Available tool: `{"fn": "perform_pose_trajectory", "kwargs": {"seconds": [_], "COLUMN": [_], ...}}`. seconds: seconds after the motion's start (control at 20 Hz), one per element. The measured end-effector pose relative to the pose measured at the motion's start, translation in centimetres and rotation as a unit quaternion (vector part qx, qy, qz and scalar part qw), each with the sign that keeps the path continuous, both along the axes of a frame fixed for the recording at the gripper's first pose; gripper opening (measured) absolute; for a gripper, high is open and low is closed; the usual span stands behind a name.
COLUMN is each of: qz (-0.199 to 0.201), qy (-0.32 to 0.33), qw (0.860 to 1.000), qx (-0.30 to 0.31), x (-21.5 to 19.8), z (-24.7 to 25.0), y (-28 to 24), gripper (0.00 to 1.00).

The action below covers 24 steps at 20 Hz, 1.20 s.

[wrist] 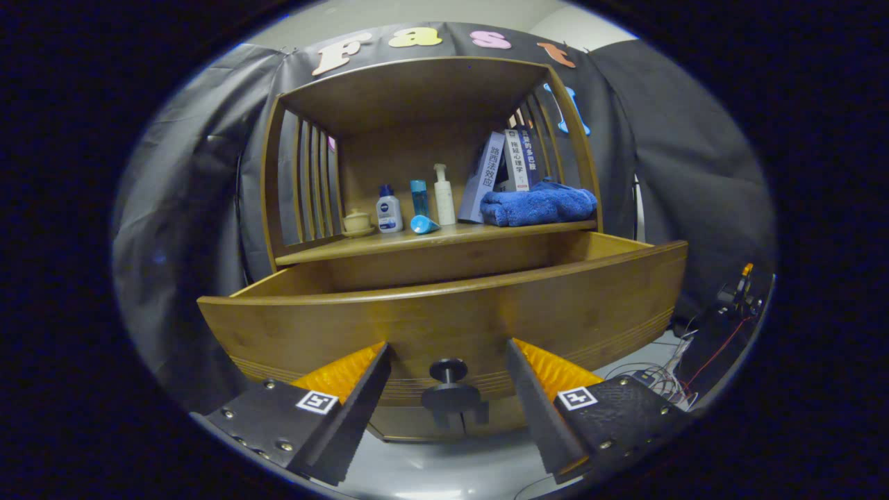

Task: Pull open the drawer, take out the items inside it, and place them on the countertop above the cabinet.

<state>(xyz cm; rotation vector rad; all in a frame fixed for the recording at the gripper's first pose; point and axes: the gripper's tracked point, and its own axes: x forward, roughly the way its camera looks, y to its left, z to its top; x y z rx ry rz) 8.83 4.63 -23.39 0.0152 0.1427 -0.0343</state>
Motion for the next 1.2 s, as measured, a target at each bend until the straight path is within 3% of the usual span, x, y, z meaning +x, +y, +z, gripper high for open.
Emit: {"fn": "perform_pose_trajectory", "kwargs": {"seconds": [0.15,0.6,1.2], "qz": [0.000,0.025,0.026], "qy": [-0.003,0.021,0.021], "qw": [1.000,0.999,0.999], "qx": [0.031,0.019,0.022], "x": [1.3,6.6,11.7], "z": [0.5,0.5,0.8], "y": [-0.1,0.3,0.5], "gripper": [0.99,1.00,1.00]}}
